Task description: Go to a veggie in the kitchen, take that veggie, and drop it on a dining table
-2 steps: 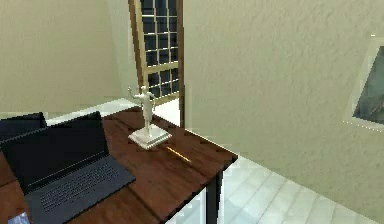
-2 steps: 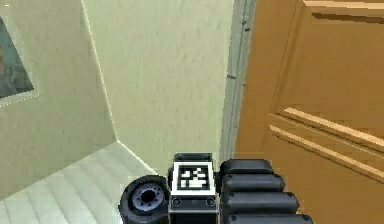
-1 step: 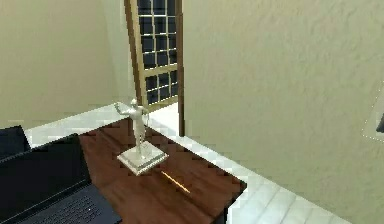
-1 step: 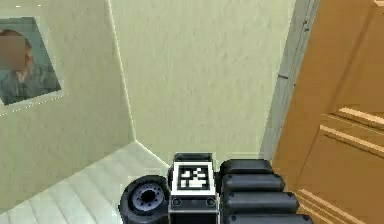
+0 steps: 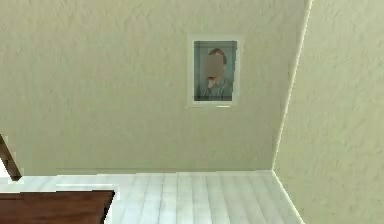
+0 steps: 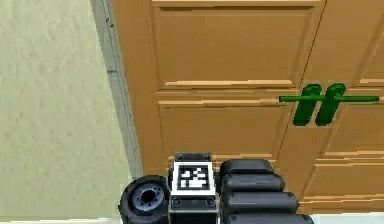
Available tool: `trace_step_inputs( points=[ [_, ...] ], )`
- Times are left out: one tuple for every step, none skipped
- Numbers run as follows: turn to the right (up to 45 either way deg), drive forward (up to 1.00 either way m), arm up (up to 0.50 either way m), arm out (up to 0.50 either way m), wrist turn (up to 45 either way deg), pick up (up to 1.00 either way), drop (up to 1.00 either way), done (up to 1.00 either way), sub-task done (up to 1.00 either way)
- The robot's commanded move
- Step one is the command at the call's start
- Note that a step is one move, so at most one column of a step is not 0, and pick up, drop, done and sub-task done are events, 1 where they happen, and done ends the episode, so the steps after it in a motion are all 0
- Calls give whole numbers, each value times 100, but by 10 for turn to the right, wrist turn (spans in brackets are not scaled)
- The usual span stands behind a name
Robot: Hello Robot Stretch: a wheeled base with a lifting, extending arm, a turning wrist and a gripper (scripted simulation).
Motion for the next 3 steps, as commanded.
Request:
trace_step_inputs(
  points=[
    [450, 0, 0, 0, 0, 0, 0, 0, 0],
    [450, 0, 0, 0, 0, 0, 0, 0, 0],
    [300, 0, 0, 0, 0, 0, 0, 0, 0]
  ],
)
